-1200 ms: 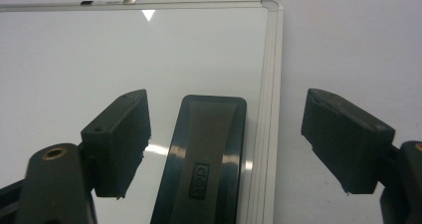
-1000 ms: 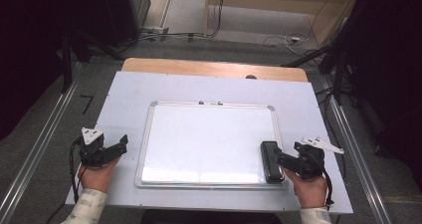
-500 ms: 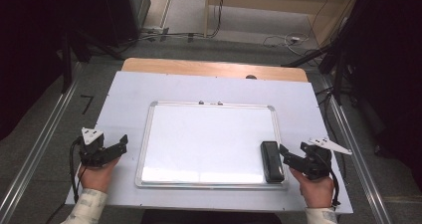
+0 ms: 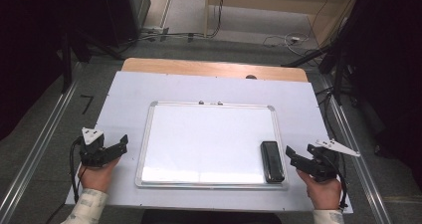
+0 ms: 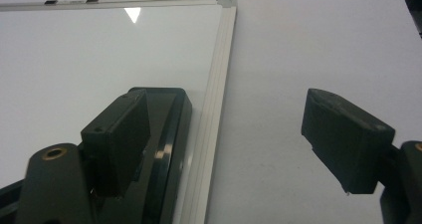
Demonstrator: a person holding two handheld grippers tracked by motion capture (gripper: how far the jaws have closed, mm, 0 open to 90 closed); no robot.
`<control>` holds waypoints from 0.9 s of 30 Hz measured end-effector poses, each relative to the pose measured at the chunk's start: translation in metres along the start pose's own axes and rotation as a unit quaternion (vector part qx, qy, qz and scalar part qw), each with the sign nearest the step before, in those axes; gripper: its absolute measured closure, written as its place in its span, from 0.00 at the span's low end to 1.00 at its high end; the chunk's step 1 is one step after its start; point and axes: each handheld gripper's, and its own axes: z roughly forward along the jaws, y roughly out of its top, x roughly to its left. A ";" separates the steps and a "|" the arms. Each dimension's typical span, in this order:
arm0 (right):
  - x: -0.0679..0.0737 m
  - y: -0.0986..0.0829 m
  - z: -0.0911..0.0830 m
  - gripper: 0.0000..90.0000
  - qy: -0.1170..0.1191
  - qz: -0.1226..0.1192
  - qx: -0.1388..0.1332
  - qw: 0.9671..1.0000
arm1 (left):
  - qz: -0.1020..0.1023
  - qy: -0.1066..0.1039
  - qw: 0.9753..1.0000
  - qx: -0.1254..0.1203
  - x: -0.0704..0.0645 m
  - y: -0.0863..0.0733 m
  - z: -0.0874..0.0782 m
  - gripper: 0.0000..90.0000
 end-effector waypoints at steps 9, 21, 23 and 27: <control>-0.011 -0.002 0.001 0.20 -0.010 0.003 0.003 1.000 | 0.000 0.000 1.000 0.000 0.000 0.000 0.000 0.22; -0.027 -0.006 0.000 0.20 -0.038 0.001 0.000 0.999 | 0.000 0.000 1.000 0.000 0.000 0.000 0.000 0.22; -0.029 -0.006 0.001 0.20 -0.041 0.003 0.000 0.999 | 0.001 0.000 1.000 0.001 0.000 0.000 0.000 0.22; -0.035 -0.007 0.001 0.21 -0.047 0.009 -0.001 0.999 | 0.000 0.000 1.000 0.001 0.000 0.000 0.000 0.22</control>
